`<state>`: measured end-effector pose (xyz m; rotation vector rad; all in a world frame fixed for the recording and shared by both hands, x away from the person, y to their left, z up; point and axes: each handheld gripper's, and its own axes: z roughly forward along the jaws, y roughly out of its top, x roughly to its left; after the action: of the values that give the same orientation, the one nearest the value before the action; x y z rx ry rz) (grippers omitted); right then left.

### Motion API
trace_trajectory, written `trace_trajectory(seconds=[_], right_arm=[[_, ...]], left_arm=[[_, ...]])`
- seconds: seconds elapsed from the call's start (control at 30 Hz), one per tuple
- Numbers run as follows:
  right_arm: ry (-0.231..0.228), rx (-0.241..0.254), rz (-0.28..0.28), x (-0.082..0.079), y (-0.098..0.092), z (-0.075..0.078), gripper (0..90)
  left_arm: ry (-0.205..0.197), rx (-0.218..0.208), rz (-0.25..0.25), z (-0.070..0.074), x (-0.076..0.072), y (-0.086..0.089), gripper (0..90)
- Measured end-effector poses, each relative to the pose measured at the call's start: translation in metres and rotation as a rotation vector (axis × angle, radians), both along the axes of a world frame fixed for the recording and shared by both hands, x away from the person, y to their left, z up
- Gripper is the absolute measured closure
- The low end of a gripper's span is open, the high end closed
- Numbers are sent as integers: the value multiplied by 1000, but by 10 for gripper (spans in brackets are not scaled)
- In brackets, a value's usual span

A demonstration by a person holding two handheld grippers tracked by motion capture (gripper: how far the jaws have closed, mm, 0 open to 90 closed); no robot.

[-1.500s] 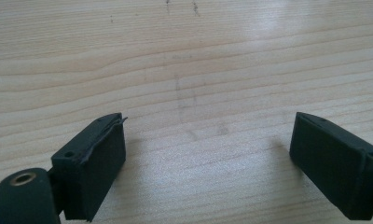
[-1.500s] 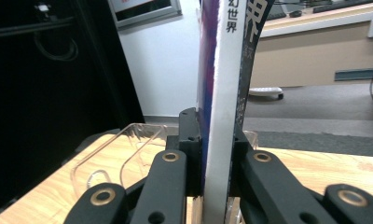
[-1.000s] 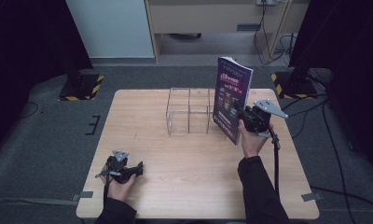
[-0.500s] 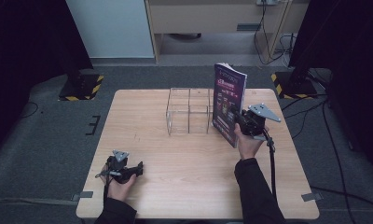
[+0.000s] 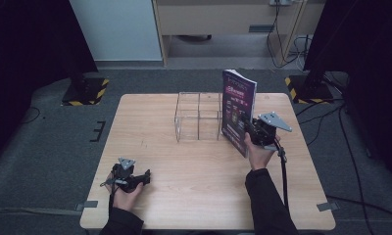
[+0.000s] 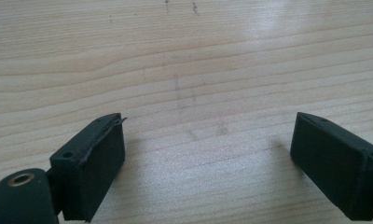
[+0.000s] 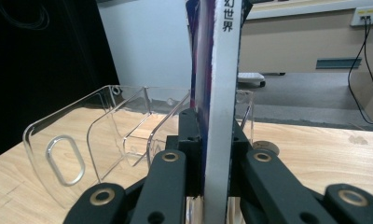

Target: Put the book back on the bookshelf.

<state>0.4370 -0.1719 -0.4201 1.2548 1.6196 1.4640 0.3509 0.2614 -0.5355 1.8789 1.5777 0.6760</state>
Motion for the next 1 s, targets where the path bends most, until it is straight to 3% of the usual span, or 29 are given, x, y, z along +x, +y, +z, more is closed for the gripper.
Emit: trace_trajectory(seconds=[0.57,1.0], right_arm=[[53,-7,47,-24,-10,-14,823],[85,14,72,-43,-23,-27,813]], left_arm=[[0,0,0,0,0,0,92],[2,3,1,0,0,0,90]])
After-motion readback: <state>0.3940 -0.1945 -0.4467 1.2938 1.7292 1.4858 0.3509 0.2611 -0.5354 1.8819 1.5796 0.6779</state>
